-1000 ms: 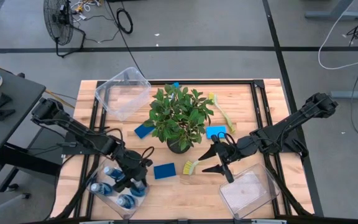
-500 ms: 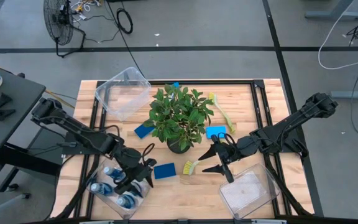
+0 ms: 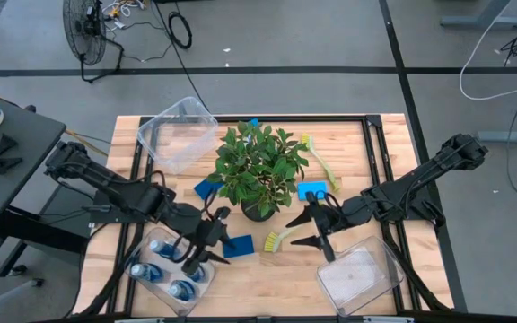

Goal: Pick & Place Kitchen Sink Supplies
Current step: Put the green kitchen brush into the top transparent bin

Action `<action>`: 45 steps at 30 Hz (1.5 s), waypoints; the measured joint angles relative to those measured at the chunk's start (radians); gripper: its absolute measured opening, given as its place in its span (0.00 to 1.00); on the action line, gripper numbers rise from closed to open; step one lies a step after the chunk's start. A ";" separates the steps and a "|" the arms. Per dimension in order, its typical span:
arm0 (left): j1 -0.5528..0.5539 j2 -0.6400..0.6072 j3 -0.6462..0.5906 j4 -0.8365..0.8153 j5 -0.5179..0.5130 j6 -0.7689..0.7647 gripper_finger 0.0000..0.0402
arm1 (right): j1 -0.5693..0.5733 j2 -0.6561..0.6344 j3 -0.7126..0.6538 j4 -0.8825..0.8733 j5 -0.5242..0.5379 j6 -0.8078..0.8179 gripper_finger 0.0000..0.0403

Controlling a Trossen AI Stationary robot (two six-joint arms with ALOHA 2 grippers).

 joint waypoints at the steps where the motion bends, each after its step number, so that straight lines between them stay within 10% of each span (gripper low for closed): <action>1: 0.004 0.000 0.000 -0.004 -0.001 -0.001 0.39 | 0.000 0.000 0.000 -0.001 0.008 0.000 0.53; 11: 0.156 0.000 -0.005 0.015 0.186 -0.001 0.02 | -0.032 0.000 0.000 -0.067 0.005 -0.077 0.41; 24: 0.246 0.000 -0.005 -0.032 0.152 0.008 0.01 | -0.121 0.000 0.000 -0.214 -0.039 -0.160 0.02; 45: 0.235 -0.047 -0.006 -0.075 0.168 -0.198 0.04 | -0.193 0.000 0.000 -0.195 -0.102 -0.239 0.01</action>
